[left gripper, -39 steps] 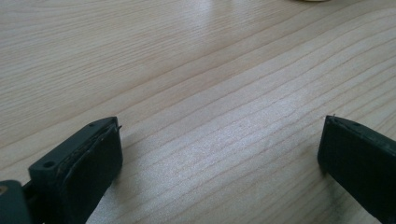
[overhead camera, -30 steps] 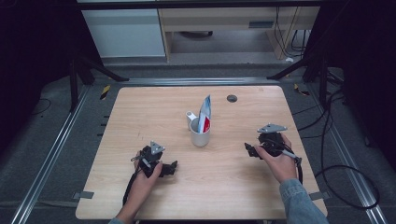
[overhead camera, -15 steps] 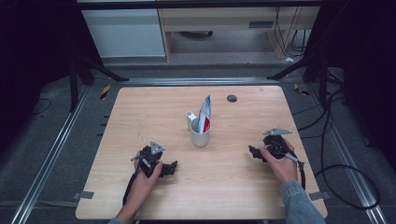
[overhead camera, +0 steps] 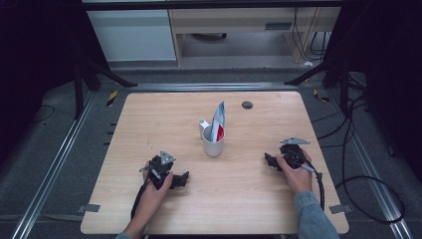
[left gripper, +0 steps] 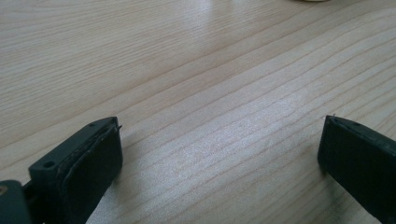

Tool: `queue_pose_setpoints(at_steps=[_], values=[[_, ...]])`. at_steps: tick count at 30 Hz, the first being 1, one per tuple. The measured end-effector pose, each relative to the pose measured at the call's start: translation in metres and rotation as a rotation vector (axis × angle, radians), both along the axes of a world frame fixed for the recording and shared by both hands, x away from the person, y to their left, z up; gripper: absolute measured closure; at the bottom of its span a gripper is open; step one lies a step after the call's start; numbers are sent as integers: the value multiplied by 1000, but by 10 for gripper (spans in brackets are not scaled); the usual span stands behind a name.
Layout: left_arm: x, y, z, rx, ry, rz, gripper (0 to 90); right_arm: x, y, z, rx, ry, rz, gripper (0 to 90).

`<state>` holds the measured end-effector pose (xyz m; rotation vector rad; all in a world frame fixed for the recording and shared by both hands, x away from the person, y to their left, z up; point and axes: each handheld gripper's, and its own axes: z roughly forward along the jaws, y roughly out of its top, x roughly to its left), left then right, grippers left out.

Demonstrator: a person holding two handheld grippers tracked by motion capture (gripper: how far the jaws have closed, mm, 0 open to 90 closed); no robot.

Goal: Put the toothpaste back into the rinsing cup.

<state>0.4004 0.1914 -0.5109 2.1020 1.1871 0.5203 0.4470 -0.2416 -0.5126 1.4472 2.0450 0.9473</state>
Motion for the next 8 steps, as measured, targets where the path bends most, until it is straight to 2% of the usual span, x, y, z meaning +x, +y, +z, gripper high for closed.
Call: queue_pose_setpoints(at_steps=[2,5,8], values=[[0,0,0,0,0,0,0,1,2,0,-28,-1,3,127],[0,0,0,-2,-2,-1,0,1,2,-1,-31,3,3,81],[-1,0,0,1,-1,-4,0,1,4,-1,-32,26,-39,13]])
